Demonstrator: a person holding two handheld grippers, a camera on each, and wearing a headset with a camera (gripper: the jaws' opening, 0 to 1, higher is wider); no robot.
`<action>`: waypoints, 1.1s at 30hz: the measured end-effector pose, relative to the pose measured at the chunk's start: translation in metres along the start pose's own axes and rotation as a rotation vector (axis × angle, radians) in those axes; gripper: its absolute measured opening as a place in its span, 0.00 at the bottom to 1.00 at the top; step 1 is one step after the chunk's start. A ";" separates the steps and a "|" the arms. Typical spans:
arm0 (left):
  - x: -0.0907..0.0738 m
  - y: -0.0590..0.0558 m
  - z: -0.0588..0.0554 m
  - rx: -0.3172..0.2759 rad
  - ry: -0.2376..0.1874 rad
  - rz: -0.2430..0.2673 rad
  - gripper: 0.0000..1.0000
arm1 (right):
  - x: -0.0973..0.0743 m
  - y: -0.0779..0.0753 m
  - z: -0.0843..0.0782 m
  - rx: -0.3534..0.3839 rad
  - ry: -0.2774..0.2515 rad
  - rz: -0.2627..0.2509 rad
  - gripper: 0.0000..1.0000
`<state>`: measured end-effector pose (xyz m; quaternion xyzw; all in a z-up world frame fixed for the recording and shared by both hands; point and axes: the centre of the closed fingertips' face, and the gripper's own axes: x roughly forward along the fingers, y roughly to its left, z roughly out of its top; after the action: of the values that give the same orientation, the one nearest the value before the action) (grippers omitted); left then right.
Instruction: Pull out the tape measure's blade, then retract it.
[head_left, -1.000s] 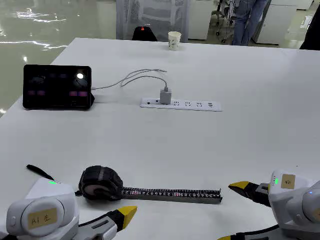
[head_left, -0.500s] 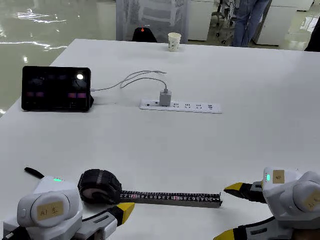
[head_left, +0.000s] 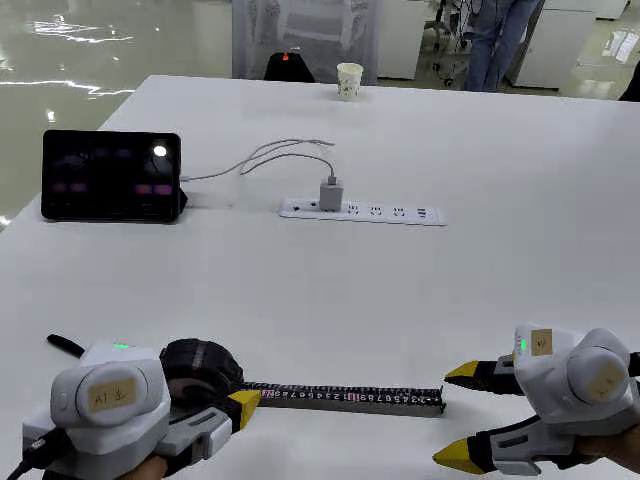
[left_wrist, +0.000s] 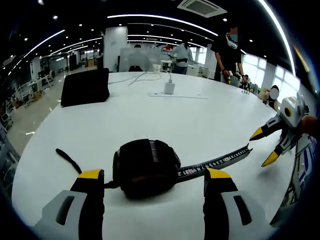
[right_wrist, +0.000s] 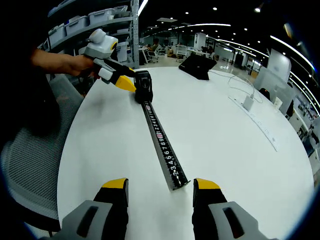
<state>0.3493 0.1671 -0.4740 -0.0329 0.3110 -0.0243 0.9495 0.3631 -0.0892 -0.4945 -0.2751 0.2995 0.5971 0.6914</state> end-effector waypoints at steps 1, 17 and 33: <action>0.001 0.000 0.000 -0.002 0.001 0.003 0.76 | 0.001 -0.001 -0.001 -0.006 0.005 0.002 0.48; 0.012 0.009 0.003 -0.028 0.012 0.035 0.61 | 0.015 -0.020 -0.011 -0.066 0.048 0.023 0.23; 0.026 0.011 0.003 -0.030 0.030 0.050 0.61 | 0.022 -0.025 -0.015 -0.097 0.047 0.055 0.12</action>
<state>0.3718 0.1763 -0.4875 -0.0390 0.3263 0.0036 0.9445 0.3893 -0.0894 -0.5200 -0.3137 0.2938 0.6230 0.6536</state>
